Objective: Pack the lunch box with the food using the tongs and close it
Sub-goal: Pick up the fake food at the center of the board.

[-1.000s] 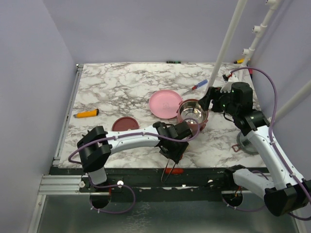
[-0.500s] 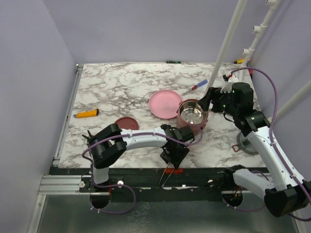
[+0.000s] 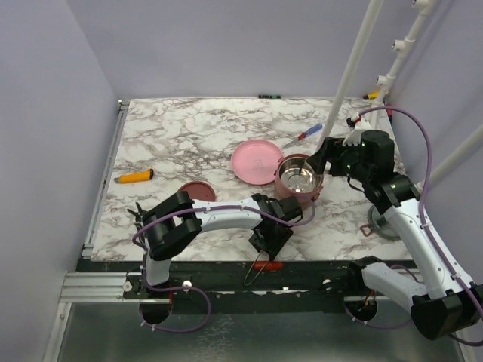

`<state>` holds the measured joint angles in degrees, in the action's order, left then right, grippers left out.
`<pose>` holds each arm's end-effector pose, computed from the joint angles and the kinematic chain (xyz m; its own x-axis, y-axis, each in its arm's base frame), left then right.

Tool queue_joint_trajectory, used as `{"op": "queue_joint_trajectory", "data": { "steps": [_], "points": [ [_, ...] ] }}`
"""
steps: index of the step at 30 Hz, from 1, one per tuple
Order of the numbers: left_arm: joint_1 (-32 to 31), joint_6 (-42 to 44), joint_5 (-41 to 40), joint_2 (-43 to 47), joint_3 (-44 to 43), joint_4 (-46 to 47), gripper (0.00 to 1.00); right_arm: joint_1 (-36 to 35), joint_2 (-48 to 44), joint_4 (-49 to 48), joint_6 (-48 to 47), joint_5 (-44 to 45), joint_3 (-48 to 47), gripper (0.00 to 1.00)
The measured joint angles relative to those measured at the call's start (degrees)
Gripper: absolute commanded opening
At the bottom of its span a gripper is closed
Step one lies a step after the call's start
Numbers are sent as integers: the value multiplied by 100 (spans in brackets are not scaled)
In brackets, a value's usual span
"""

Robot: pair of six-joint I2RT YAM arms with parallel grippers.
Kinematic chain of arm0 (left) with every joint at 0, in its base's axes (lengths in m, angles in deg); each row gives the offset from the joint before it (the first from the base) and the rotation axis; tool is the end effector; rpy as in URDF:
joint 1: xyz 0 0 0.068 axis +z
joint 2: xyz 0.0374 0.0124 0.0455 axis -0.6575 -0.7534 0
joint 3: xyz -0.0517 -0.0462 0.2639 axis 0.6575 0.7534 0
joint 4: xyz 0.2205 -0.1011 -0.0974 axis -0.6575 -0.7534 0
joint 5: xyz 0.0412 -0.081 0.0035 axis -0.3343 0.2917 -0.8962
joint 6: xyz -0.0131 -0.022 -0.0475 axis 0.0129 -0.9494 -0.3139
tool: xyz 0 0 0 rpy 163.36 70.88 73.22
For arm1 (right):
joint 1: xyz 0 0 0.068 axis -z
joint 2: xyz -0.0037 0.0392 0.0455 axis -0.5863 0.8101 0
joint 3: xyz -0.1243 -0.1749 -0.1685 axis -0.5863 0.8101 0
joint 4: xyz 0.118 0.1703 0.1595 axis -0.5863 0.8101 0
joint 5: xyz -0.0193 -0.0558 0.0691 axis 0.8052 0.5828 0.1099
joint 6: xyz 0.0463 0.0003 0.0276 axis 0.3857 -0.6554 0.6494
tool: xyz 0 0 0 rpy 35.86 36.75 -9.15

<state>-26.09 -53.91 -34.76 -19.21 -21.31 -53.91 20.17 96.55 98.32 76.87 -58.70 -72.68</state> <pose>0.1326 -0.3317 0.1700 -0.7779 0.6211 -0.0957 0.6226 0.7411 -0.2513 0.2074 0.0646 0.3538 -0.5201 0.1475 -0.8413 -0.2723 0.9049 0.3270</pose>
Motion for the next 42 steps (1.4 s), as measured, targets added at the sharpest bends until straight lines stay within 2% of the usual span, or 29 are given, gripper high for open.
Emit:
{"op": "queue_joint_trajectory", "data": {
  "steps": [3, 9, 16, 27, 36, 40, 42],
  "points": [
    [0, 13, -111, 0, -2, 31, 49, 0, 0, -7, 0, -11, 17, 77],
    [0, 160, -188, -90, -164, 31, 31, 0, 0, -39, 7, -48, 50, 77],
    [-4, 210, -258, -90, -299, -2, 23, 0, -37, -50, 50, -52, 144, 77],
    [11, 498, -293, 730, -315, -352, 21, 0, -308, -61, 111, 238, 186, 78],
    [11, 962, -295, 1764, -358, -1392, 21, 0, -291, -57, 127, 848, 46, 78],
    [52, 1043, -304, 1818, -835, -1917, 22, 0, -291, -59, 127, 981, -48, 78],
    [118, 1108, -317, 1779, -1368, -2122, 22, 0, -291, -59, 129, 1010, -63, 78]
  ]
}}
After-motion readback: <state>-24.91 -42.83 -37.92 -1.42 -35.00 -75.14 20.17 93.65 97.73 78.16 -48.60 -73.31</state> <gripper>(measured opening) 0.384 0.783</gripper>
